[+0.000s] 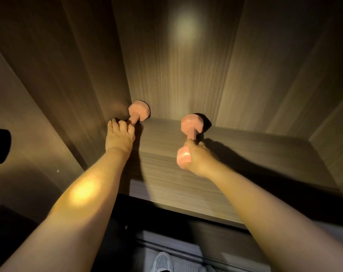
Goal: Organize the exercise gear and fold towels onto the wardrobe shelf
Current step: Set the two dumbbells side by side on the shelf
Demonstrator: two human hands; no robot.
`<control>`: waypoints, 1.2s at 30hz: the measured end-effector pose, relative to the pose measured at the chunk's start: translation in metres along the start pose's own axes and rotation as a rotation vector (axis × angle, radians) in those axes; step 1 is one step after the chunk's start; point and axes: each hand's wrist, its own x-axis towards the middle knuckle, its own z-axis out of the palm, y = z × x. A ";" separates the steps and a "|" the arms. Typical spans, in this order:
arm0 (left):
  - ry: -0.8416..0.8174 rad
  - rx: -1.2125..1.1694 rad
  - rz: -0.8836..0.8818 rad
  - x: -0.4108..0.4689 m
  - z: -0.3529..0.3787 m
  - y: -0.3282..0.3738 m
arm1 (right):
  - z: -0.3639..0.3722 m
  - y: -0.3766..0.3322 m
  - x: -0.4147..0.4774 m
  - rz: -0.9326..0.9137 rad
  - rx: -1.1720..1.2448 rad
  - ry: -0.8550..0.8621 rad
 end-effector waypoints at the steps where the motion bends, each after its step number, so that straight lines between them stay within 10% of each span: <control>1: 0.002 0.001 0.005 0.001 0.002 -0.001 | 0.000 0.000 0.000 -0.005 0.002 0.000; 9: -0.060 -0.041 0.039 -0.004 -0.010 -0.004 | -0.002 -0.002 -0.005 -0.010 0.031 0.016; 17: 0.063 -1.013 0.376 -0.067 -0.064 0.069 | 0.001 0.033 -0.027 0.086 0.193 0.018; 36: 0.026 -0.743 0.154 -0.060 -0.062 0.093 | 0.020 0.037 -0.023 0.105 -0.215 -0.164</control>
